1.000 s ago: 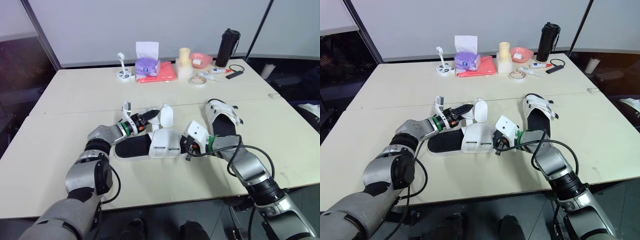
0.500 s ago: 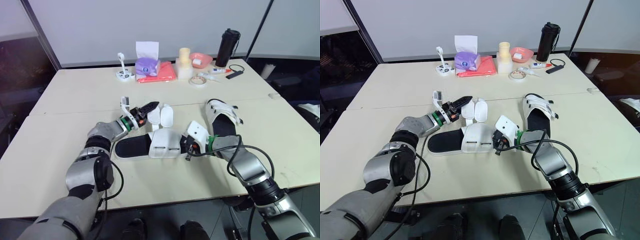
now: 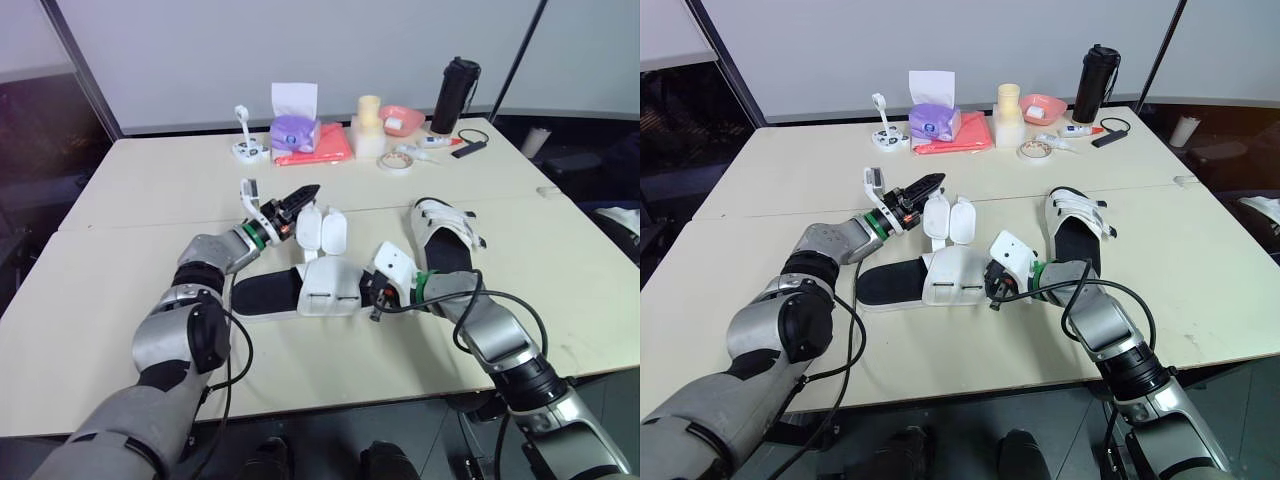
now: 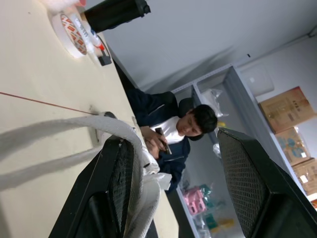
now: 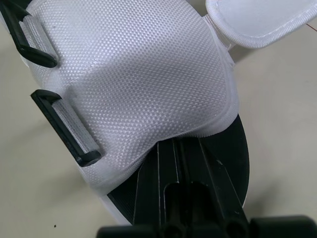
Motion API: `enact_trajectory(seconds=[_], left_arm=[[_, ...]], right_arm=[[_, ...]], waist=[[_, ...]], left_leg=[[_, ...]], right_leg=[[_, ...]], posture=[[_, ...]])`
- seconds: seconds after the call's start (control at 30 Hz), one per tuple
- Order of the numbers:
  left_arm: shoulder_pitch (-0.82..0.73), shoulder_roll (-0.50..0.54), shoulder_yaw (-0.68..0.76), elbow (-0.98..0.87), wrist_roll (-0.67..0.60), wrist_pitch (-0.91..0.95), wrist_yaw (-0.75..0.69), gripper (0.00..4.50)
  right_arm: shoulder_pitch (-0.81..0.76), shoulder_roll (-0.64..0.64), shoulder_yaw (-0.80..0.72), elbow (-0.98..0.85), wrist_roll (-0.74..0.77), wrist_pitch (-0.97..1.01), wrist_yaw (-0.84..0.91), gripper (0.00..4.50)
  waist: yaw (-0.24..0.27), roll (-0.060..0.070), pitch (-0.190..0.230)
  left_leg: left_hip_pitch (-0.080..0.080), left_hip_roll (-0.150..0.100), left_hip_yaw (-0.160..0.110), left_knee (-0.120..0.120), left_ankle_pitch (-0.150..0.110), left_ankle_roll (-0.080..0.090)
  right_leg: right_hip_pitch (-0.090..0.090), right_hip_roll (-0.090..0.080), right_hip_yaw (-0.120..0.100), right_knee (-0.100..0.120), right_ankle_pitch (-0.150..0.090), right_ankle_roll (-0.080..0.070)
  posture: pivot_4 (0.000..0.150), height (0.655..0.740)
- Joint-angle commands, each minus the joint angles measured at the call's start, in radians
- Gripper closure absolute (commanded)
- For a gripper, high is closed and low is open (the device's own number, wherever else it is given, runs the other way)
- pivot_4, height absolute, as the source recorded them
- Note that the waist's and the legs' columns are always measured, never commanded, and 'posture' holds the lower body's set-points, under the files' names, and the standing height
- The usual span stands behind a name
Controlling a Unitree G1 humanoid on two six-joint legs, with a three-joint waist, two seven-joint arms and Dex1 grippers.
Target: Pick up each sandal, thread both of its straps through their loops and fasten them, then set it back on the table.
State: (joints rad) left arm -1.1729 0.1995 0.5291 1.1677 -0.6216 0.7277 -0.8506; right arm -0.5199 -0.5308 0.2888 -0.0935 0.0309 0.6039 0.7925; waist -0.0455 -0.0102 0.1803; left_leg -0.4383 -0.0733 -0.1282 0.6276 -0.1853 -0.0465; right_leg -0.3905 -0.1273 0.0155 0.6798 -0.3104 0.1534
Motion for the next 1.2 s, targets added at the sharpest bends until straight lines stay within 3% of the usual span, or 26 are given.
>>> enact_trajectory(seconds=[0.03, 0.57, 0.67, 0.8, 0.97, 1.1, 1.2], left_arm=[[-0.049, 0.008, 0.020, -0.005, -0.024, -0.022, -0.024, 1.82], [-0.100, 0.016, 0.040, 0.016, -0.027, -0.039, -0.026, 1.82], [-0.102, 0.014, 0.043, 0.014, -0.027, -0.035, -0.027, 2.64], [-0.105, 0.014, 0.048, 0.011, -0.029, -0.029, -0.031, 4.44], [-0.100, 0.015, 0.007, -0.038, -0.012, -0.010, -0.106, 4.44], [0.003, 0.002, -0.190, -0.302, 0.028, 0.013, -0.341, 4.44], [0.118, 0.017, -0.326, -0.560, 0.005, 0.076, -0.442, 4.44]], right_arm=[[0.012, 0.005, 0.019, -0.007, -0.005, 0.014, 0.003, 4.50], [0.012, 0.005, 0.017, -0.013, -0.008, 0.016, 0.002, 4.50], [0.015, 0.005, 0.017, -0.016, -0.009, 0.016, 0.002, 4.50], [0.017, 0.006, 0.018, -0.018, -0.010, 0.018, 0.001, 4.50], [0.018, 0.006, 0.017, -0.019, -0.010, 0.019, 0.001, 4.50], [0.020, 0.008, 0.020, -0.022, -0.011, 0.021, 0.000, 4.50], [0.020, 0.008, 0.020, -0.023, -0.011, 0.022, 0.000, 4.50]], waist=[[0.000, 0.000, 0.000], [0.000, 0.000, 0.000], [0.001, -0.001, 0.000], [0.001, -0.001, 0.000], [0.001, -0.001, 0.000], [-0.001, -0.001, 0.001], [-0.002, -0.001, 0.001]], left_leg=[[0.000, 0.000, 0.000, 0.000, 0.000, 0.000], [0.000, 0.000, 0.000, 0.000, 0.000, 0.000], [0.000, 0.000, 0.000, 0.000, 0.000, 0.000], [0.000, 0.000, 0.000, 0.000, 0.000, 0.000], [0.000, 0.000, 0.000, 0.000, 0.000, 0.000], [0.000, 0.000, 0.001, -0.001, 0.000, 0.000], [0.000, 0.000, 0.001, -0.002, 0.000, 0.000]], right_leg=[[0.000, 0.000, 0.000, 0.000, 0.000, 0.000], [0.000, 0.000, 0.000, 0.000, 0.000, 0.000], [0.000, 0.000, 0.000, 0.000, 0.000, 0.000], [0.000, 0.000, 0.000, 0.000, 0.000, 0.000], [0.000, 0.000, 0.000, 0.000, 0.000, 0.000], [-0.001, 0.000, 0.000, 0.000, 0.000, 0.000], [-0.001, 0.000, 0.001, -0.001, 0.000, 0.000]], posture=[[0.150, 0.7400], [0.150, 0.7400], [0.150, 0.7400], [0.150, 0.7400], [0.150, 0.7400], [0.150, 0.7400], [0.150, 0.7400]])
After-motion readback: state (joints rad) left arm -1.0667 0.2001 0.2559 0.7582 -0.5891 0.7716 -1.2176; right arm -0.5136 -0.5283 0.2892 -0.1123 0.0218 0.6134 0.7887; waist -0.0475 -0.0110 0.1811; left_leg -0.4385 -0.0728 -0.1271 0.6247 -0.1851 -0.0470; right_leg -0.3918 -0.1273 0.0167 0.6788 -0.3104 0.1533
